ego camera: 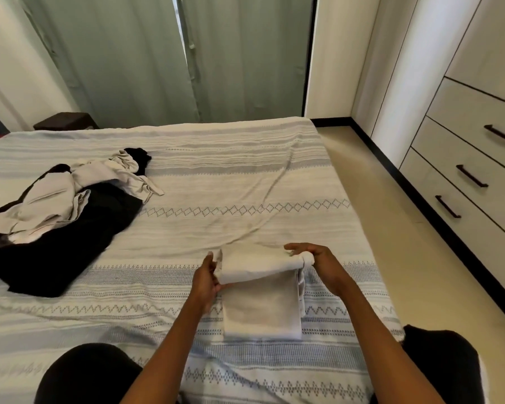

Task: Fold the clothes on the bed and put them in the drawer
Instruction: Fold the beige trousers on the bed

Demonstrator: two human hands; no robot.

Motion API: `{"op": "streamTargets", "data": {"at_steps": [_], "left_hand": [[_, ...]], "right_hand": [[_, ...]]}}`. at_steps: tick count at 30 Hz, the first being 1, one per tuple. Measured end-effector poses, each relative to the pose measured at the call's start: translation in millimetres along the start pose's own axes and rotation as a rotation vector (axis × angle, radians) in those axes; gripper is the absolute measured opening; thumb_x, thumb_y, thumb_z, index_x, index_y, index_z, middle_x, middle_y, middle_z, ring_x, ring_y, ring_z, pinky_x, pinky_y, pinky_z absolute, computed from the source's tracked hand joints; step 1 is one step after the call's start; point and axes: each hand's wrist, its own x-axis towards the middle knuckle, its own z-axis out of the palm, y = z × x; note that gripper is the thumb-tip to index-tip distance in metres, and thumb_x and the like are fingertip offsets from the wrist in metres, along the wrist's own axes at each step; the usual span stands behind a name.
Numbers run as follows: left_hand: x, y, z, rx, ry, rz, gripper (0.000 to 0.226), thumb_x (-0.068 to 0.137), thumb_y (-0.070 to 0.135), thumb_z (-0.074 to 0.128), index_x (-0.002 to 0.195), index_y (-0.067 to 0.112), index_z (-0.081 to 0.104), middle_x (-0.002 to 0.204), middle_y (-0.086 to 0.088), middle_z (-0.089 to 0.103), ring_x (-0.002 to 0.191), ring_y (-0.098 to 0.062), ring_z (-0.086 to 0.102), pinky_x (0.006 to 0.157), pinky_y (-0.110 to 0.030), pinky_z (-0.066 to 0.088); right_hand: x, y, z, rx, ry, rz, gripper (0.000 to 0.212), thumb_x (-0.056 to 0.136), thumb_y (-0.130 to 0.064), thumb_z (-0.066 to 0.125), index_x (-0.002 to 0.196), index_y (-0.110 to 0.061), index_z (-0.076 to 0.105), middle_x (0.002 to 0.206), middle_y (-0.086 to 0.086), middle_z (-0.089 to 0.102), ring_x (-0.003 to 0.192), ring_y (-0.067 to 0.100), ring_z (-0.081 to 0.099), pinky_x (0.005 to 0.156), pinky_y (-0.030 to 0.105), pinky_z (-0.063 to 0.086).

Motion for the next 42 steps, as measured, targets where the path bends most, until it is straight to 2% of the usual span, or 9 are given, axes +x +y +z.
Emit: {"op": "streamTargets", "data": {"at_steps": [4, 8, 11, 17, 22, 25, 29, 39, 42], "left_hand": [[-7, 7, -13, 0.183, -0.125, 0.129, 0.032, 0.096, 0.042, 0.058, 0.11, 0.015, 0.065, 0.086, -0.01, 0.065, 0.071, -0.022, 0.057, 0.054, -0.025, 0.047], [-10, 4, -31, 0.354, -0.242, 0.163, 0.044, 0.095, 0.043, 0.062, 0.134, 0.057, 0.047, 0.129, 0.008, 0.06, 0.108, -0.018, 0.061, 0.085, -0.042, 0.052], [-32, 4, -27, 0.387, -0.251, 0.208, 0.029, 0.099, 0.04, 0.056, 0.126, 0.051, 0.058, 0.112, 0.007, 0.07, 0.096, -0.014, 0.067, 0.073, -0.03, 0.053], [-42, -15, -29, 0.764, -0.365, 0.346, 0.048, 0.094, 0.012, 0.062, 0.137, 0.032, 0.053, 0.141, 0.008, 0.049, 0.128, -0.019, 0.051, 0.105, -0.04, 0.046], [-45, -18, -15, 1.23, 0.002, 0.471, 0.04, 0.091, 0.043, 0.057, 0.131, 0.044, 0.056, 0.158, -0.005, 0.021, 0.138, -0.032, 0.032, 0.11, -0.047, 0.034], [-42, -19, 7, 1.358, 0.112, 0.841, 0.048, 0.094, 0.055, 0.035, 0.133, 0.037, 0.058, 0.164, -0.002, 0.022, 0.148, -0.028, 0.02, 0.117, -0.054, 0.017], [-25, -63, 15, 1.612, 0.041, 0.876, 0.059, 0.103, 0.05, 0.018, 0.154, 0.026, 0.034, 0.164, -0.002, 0.022, 0.152, -0.03, 0.016, 0.119, -0.058, 0.007], [3, -96, 7, 1.514, -0.065, 0.722, 0.062, 0.1, 0.052, 0.013, 0.159, 0.03, 0.012, 0.167, 0.003, 0.002, 0.153, -0.026, -0.001, 0.122, -0.048, -0.003], [-4, -90, 3, 1.277, -0.068, 0.784, 0.059, 0.102, 0.048, 0.018, 0.155, 0.026, 0.031, 0.164, 0.005, 0.017, 0.152, -0.023, 0.012, 0.123, -0.047, 0.009]], "right_hand": [[-29, 16, 5, -0.055, -0.097, -0.029, 0.045, 0.084, 0.019, 0.046, 0.092, -0.01, 0.079, 0.144, -0.006, 0.056, 0.141, 0.006, 0.041, 0.115, 0.03, 0.034], [-54, 38, 11, -0.089, -0.143, -0.012, 0.053, 0.078, 0.021, 0.049, 0.087, -0.02, 0.081, 0.149, -0.013, 0.05, 0.15, 0.008, 0.024, 0.121, 0.038, 0.019], [-71, 49, 18, -0.143, -0.181, -0.022, 0.05, 0.079, 0.021, 0.053, 0.09, -0.019, 0.082, 0.149, -0.021, 0.048, 0.15, 0.001, 0.019, 0.121, 0.035, 0.016], [-79, 47, 19, -0.423, -0.088, 0.021, 0.037, 0.071, -0.017, 0.051, 0.079, -0.041, 0.078, 0.123, -0.028, 0.063, 0.133, -0.005, 0.041, 0.113, 0.028, 0.031], [-53, 15, 51, -0.824, 0.385, -0.27, 0.035, 0.094, -0.035, 0.049, 0.118, -0.022, 0.071, 0.113, -0.002, 0.073, 0.108, 0.021, 0.065, 0.092, 0.032, 0.045], [-38, 13, 84, -0.996, 0.24, -0.114, 0.068, 0.098, -0.055, 0.018, 0.148, -0.02, 0.046, 0.151, 0.004, 0.048, 0.143, 0.028, 0.039, 0.116, 0.049, 0.029], [-41, 60, 112, -1.179, 0.149, -0.009, 0.069, 0.101, -0.06, 0.015, 0.159, -0.024, 0.023, 0.167, -0.001, 0.014, 0.154, 0.028, 0.012, 0.12, 0.062, 0.001], [-33, 90, 115, -1.219, 0.185, 0.025, 0.069, 0.101, -0.061, 0.021, 0.161, -0.028, 0.011, 0.169, -0.001, -0.001, 0.155, 0.025, -0.004, 0.122, 0.059, 0.003], [-34, 83, 109, -1.168, 0.124, 0.047, 0.069, 0.1, -0.064, 0.012, 0.161, -0.032, 0.01, 0.169, -0.005, 0.001, 0.155, 0.022, -0.004, 0.122, 0.057, -0.001]]}}
